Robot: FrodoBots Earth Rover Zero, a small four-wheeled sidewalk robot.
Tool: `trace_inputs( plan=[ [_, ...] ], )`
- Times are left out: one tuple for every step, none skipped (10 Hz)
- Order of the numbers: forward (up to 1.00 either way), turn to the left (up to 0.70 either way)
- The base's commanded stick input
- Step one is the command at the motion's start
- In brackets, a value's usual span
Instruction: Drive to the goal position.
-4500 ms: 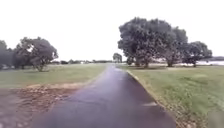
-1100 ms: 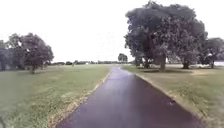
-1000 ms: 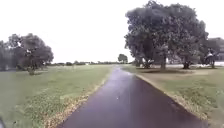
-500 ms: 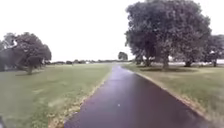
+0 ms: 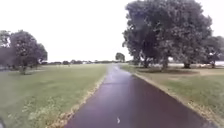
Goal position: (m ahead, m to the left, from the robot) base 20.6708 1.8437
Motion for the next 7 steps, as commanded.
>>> trace_inputs(
  plan=[
    [0.7, 0.0],
    [0.7, 0.0],
    [0.7, 0.0],
    [0.7, 0.0],
    [0.7, 0.0],
    [0.7, 0.0],
    [0.7, 0.0]
  ],
)
